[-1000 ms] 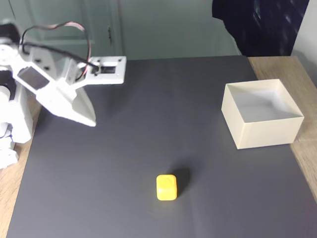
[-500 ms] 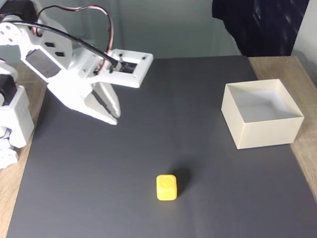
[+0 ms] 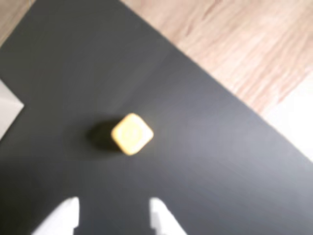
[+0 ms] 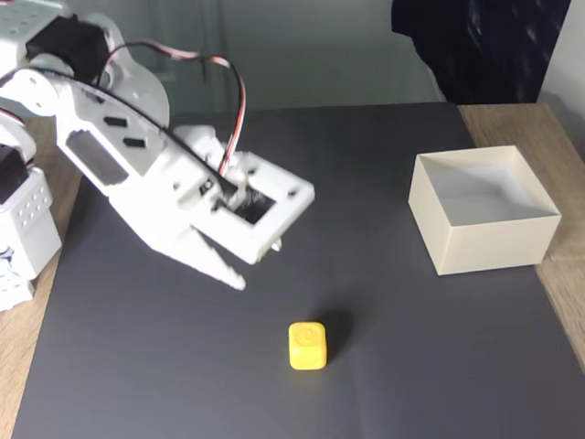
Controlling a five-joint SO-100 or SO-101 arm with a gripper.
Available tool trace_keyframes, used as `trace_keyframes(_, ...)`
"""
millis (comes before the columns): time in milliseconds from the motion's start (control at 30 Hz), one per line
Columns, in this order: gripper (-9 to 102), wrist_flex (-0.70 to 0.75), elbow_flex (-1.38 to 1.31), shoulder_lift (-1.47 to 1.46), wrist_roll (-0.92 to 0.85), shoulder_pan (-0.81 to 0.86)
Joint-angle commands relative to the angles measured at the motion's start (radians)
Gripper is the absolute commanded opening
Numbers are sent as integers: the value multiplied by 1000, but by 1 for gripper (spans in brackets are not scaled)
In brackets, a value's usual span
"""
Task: Grasp a cube block and put it in the white box.
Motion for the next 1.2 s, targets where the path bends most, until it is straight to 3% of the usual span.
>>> trace_keyframes(0, 23, -58, -51, -34, 5, 34)
trace_keyframes(333, 25, -138, -158, -216, -38, 37)
trace_keyframes(1167, 30, -164, -337, -546, -5, 55)
